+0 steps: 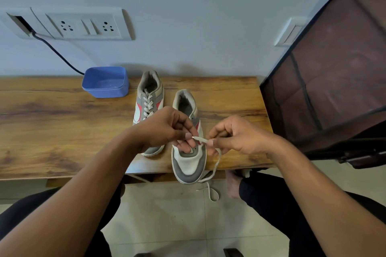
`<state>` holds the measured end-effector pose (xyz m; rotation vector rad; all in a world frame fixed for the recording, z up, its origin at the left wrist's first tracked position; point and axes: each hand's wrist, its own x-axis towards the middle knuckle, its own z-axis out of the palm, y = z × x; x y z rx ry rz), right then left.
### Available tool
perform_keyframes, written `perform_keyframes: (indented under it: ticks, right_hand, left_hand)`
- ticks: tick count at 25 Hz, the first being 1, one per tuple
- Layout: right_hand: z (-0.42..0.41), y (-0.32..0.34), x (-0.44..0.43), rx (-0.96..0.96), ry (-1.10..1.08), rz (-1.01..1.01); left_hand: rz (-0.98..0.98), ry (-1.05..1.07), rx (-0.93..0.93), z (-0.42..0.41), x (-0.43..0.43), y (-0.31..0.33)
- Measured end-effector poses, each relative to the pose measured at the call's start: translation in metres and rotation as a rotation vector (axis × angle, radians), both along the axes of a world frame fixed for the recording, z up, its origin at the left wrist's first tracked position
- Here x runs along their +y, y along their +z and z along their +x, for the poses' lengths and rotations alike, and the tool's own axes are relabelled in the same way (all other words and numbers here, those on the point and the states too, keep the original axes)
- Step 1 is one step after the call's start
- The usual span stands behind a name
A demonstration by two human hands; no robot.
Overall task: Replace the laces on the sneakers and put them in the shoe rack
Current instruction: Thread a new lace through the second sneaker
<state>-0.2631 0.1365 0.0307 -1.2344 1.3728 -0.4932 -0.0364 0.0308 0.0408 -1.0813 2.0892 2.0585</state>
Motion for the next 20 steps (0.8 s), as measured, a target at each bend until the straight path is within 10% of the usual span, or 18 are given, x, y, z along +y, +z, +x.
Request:
perform_keyframes:
  ticks: [20]
  right_hand:
    - [0.030,-0.051,0.012,0.260,-0.239,-0.128]
  left_hand:
    - [-0.172,0.345,-0.351,-0.016,0.046,-0.048]
